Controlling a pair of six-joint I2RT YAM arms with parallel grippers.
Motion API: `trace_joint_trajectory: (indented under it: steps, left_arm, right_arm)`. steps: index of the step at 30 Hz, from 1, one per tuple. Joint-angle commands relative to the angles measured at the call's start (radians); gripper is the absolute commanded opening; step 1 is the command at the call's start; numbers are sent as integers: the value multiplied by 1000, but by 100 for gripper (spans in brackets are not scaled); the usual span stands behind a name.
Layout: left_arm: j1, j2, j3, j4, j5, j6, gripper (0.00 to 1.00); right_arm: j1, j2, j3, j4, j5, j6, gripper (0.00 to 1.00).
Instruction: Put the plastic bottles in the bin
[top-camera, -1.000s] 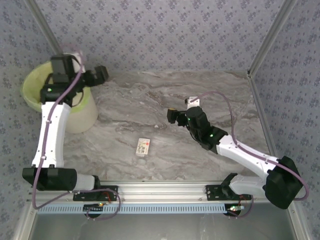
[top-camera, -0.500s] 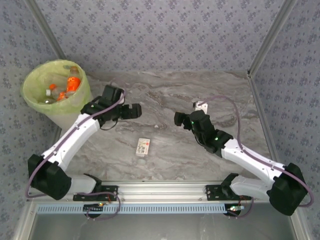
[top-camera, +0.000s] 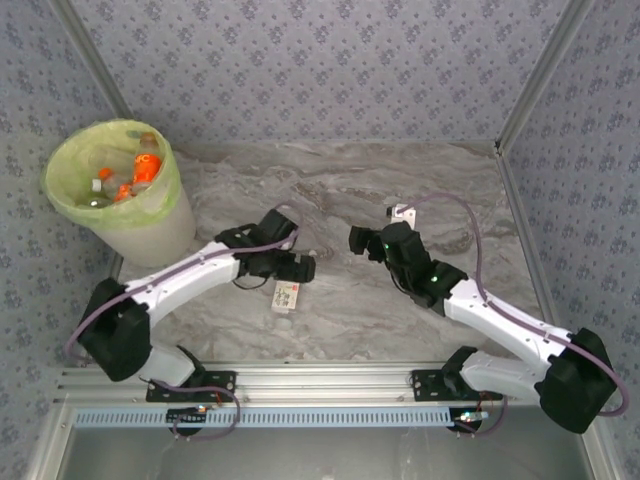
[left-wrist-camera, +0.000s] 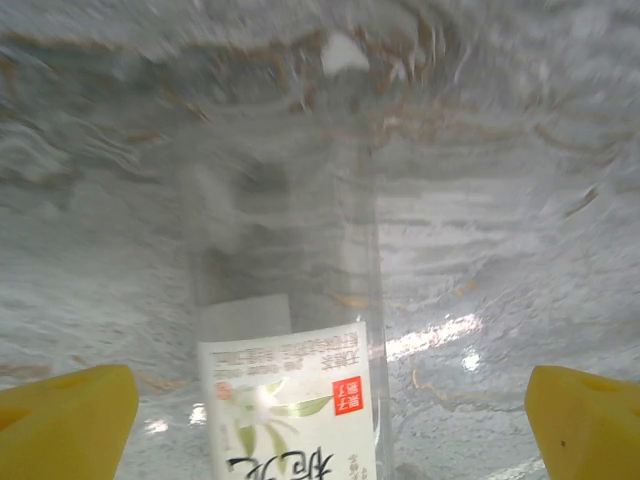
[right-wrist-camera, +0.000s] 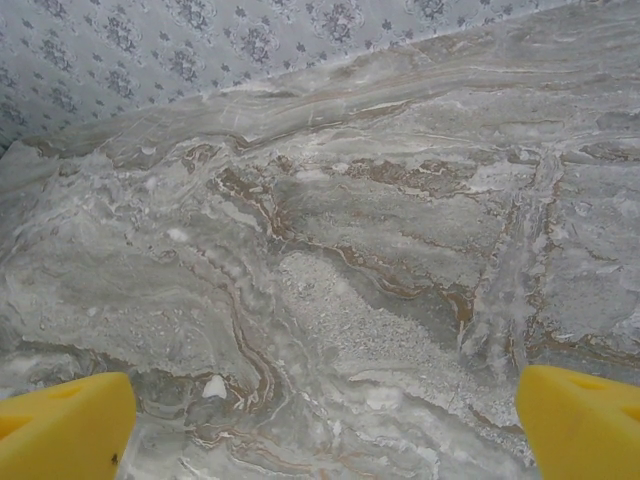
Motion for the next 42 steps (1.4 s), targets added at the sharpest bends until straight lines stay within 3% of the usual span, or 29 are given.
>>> trace_joint_trajectory:
  steps: [1, 5, 12, 19, 24, 33, 38, 42]
  left_arm:
    - [-48, 92, 18, -5, -49, -4, 99]
    - [-60, 163, 9, -17, -109, -25, 100]
    - [-60, 192, -82, 99, -26, -33, 98]
    - [-62, 202, -75, 136, -30, -5, 79]
    - [-52, 179, -24, 113, -46, 29, 70]
    - [64, 41, 21, 117, -4, 69, 51]
    - [120, -36, 50, 107, 8, 74, 39]
    - [184, -72, 118, 81, 74, 71, 23]
  right_arm:
    - [-4, 14, 30, -6, -14, -6, 100]
    - [-4, 11, 35, -20, -11, -7, 100]
    - [-1, -16, 20, -36, 13, 5, 100]
    - [-1, -16, 16, -19, 30, -3, 100]
    - [-3, -63, -10, 81, -112, -166, 100]
    - [1, -102, -34, 149, -332, -391, 100]
    - [10, -92, -50, 209, -330, -421, 100]
    - [12, -59, -22, 214, -318, -400, 100]
